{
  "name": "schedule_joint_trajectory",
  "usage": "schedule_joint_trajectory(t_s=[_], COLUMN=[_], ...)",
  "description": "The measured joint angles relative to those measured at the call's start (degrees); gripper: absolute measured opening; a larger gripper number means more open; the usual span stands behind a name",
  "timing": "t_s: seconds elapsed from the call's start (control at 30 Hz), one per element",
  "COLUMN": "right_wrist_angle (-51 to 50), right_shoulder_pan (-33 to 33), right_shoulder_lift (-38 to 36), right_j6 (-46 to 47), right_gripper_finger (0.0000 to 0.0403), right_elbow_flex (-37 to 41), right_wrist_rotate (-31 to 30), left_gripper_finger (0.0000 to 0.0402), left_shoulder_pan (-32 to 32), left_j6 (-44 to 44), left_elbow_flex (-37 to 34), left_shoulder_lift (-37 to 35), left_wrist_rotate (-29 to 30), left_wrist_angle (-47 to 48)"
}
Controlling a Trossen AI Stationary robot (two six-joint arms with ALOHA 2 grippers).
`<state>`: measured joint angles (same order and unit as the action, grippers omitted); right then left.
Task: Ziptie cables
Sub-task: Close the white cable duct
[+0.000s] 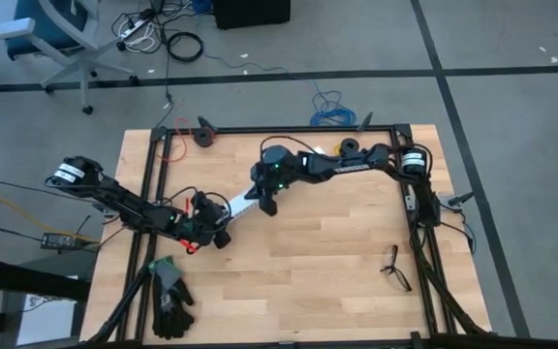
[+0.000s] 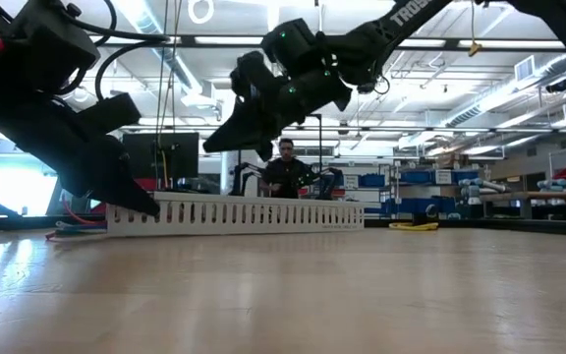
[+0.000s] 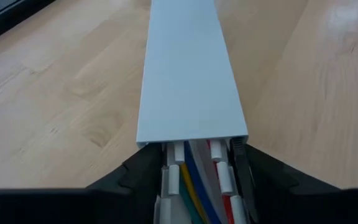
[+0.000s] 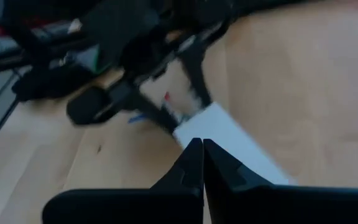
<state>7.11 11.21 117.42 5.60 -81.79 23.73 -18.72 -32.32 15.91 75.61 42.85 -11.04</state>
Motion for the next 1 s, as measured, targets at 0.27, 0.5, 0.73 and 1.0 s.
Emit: schedule_joint_trajectory(t_s=[0.27,0.5,0.73,1.0], right_wrist_angle=[-2.0,-2.0,-2.0,-2.2], right_shoulder_pan=[-0.2,-0.2,-0.3,-0.3], right_shoulder_lift=[-0.4,-0.4,-0.4,-0.4], right_j6=[-0.2,0.2,0.9,0.9], right_gripper_finger=[0.0000,0.0000,0.0000,0.0000], right_elbow_flex=[0.2,0.3,0.3,0.3], right_wrist_rotate=[-0.2,-0.6,-0.8,-1.7], left_gripper_finger=[0.0246,0.0291,0.0293,0.0293], left_shoulder_pan=[0.0,0.0,-0.1,-0.6], left_j6=[0.4,0.7,-1.2,-7.8], left_elbow_flex=[0.0,0.0,0.1,0.1], left_shoulder_lift=[0.2,0.2,0.1,-1.8], left_wrist_rotate=[0.0,-1.5,-0.5,0.3], left_wrist_angle=[0.6,0.1,4.9,14.2])
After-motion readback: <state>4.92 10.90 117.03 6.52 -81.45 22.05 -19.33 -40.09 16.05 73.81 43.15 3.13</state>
